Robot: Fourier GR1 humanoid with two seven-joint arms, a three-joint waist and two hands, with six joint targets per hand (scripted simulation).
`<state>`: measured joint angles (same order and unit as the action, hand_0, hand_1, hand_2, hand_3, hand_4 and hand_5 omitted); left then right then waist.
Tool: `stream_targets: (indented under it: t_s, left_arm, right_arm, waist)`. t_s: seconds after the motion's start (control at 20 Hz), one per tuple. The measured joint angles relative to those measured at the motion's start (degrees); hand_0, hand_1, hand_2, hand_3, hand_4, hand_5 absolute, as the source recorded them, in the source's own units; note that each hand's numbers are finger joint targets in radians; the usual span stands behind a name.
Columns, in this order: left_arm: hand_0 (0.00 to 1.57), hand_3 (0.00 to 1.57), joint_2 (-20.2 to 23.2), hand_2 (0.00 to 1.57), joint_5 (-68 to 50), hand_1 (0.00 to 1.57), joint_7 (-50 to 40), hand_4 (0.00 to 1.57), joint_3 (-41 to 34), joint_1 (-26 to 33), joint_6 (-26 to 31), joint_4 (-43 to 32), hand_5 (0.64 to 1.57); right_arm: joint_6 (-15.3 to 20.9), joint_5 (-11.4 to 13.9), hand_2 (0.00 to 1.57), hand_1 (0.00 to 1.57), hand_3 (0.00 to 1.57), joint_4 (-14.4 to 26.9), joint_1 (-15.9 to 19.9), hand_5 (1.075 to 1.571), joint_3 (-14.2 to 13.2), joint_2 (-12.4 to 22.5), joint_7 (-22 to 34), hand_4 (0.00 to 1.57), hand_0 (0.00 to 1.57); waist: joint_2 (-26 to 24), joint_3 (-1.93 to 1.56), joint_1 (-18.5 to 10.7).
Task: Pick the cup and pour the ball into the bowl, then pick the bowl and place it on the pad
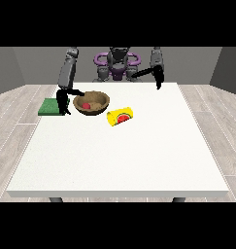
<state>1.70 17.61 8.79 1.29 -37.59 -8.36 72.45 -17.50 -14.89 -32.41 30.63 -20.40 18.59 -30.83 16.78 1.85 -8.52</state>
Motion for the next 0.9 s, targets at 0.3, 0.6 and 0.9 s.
stream_targets:
  t_s: [0.3, 0.6, 0.9]
  left_arm:
    - [0.0, 0.0, -0.9, 0.0, 0.7, 0.0, -0.5, 0.0, 1.1, 0.6, -0.8, 0.0, 1.562]
    - [0.0, 0.0, 0.3, 0.0, -0.8, 0.0, 0.3, 0.0, -0.2, 3.7, 1.0, -1.9, 1.564]
    - [0.0, 0.0, 2.4, 0.0, -2.2, 0.0, -0.2, 0.0, -1.8, 3.1, 3.1, -0.4, 1.567]
  right_arm:
    - [2.5, -0.3, 0.0, 0.0, 0.0, -0.3, 0.7, 1.538, -0.3, -1.2, 2.4, 0.29, 0.0]
    - [6.8, -1.0, 0.0, 0.0, 0.0, 0.8, 3.7, 1.551, 0.6, -5.8, 8.0, 0.38, 0.0]
    - [10.5, 0.1, 1.57, 1.57, 1.57, 2.6, 3.8, 1.556, 1.5, -6.8, 7.4, 0.96, 1.57]
  waist:
    - [-0.7, -0.04, -0.3]
    - [-4.2, -1.38, -0.4]
    - [-3.8, -1.01, -0.8]
